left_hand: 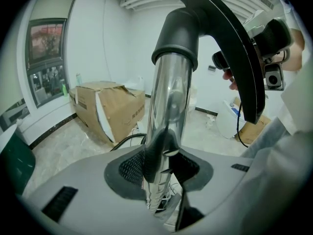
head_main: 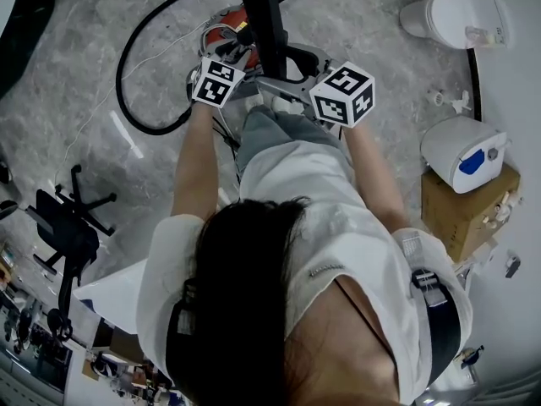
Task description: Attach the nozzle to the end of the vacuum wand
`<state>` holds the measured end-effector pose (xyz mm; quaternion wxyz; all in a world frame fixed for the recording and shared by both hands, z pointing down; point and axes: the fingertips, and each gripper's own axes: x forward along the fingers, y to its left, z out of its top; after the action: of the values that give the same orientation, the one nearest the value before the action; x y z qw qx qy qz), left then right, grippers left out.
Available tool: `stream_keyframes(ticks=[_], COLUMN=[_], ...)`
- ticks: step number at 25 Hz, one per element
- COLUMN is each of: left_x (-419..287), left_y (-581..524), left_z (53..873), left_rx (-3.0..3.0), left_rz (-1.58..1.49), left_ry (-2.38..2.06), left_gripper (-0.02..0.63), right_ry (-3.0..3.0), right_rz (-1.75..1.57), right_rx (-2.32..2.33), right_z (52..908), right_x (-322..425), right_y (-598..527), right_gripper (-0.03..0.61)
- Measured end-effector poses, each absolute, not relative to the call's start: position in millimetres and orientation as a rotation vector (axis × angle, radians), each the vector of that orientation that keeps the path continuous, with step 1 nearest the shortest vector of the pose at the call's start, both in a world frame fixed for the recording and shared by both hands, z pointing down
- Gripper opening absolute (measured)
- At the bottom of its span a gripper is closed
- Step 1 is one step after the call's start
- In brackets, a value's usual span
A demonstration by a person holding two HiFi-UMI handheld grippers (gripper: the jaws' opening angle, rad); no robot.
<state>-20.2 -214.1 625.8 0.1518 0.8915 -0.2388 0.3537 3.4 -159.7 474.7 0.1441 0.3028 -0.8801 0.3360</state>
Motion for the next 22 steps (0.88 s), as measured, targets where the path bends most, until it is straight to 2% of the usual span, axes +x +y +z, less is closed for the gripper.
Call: stream_keyframes(ticks=[22], left_x=[5.9], left_y=[-246.9], left_z=[653.8], left_rx=[2.541], left_rz=[1.074], left_ry=[-0.582], left_gripper=[0.137], right_ry=[-2.443], right_rz=[1.088], right_rx=[1.240], right_z=[481.8], right_x=[77.3], right_y=[-155.7], right_gripper=[0.344])
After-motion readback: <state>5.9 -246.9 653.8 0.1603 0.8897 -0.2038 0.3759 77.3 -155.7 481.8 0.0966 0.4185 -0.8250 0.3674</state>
